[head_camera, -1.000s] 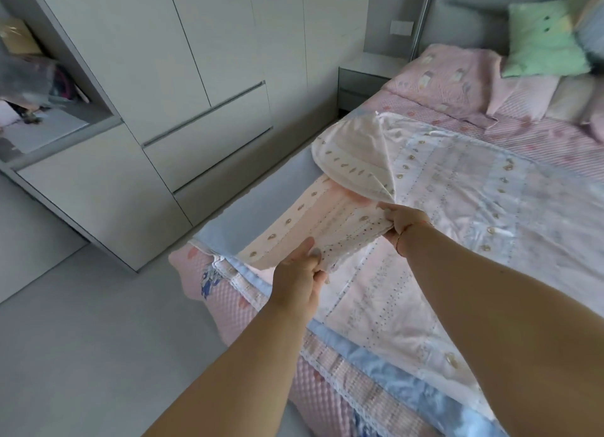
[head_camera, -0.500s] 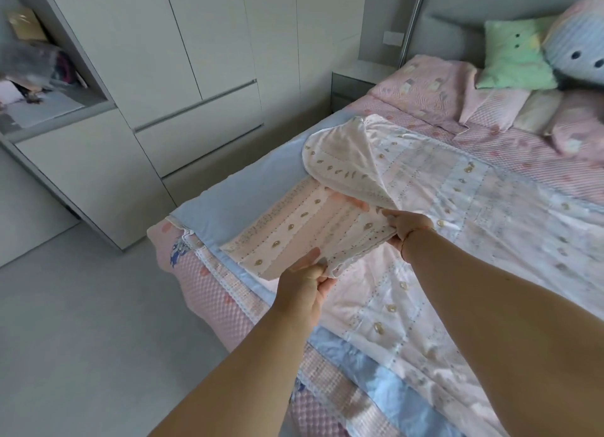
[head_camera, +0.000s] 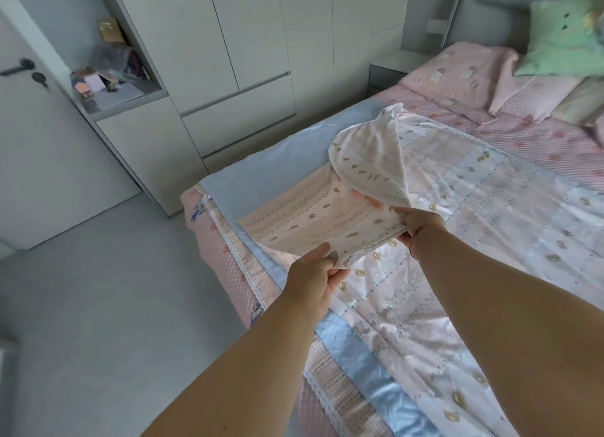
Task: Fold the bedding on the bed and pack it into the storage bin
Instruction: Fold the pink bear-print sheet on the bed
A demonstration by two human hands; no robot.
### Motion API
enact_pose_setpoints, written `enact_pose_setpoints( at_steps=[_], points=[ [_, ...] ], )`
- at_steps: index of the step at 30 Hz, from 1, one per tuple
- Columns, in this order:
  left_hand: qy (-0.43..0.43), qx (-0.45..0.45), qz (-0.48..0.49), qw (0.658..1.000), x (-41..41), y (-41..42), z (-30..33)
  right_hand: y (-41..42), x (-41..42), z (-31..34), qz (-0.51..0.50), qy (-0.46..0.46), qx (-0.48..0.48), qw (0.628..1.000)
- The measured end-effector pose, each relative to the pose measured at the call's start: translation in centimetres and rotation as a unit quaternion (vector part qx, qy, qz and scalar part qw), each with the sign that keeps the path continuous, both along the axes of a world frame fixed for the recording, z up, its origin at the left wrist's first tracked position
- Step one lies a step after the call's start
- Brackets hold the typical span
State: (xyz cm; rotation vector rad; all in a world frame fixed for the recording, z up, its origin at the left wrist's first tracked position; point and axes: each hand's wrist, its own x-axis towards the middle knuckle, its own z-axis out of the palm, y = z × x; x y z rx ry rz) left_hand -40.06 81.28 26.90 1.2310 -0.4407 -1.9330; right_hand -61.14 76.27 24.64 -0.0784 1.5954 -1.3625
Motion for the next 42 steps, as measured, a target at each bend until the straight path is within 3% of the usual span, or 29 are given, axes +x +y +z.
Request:
enact_pose_setpoints(
  at_steps=[9,22,33,42],
  points=[
    [0.024,-0.007,-0.023,0.999,-2.9,10.6,0.4,11.2,-3.1,0.6,-0.042,0.004,-0.021,0.999],
    [0.038,-0.01,-0.057,0.998,-7.2,29.1,0.3,32.5,-7.1,0.8,-0.074,0.022,0.024,0.997],
    [0.035,0.002,-0.046,0.998,-13.1,39.6,0.8,41.8,-13.8,1.5,-0.031,0.066,0.037,0.997],
    [0.003,0.007,-0.011,1.0,-21.3,49.7,-1.0,50.8,-21.4,-0.6,0.008,0.051,0.047,0.998]
  ],
)
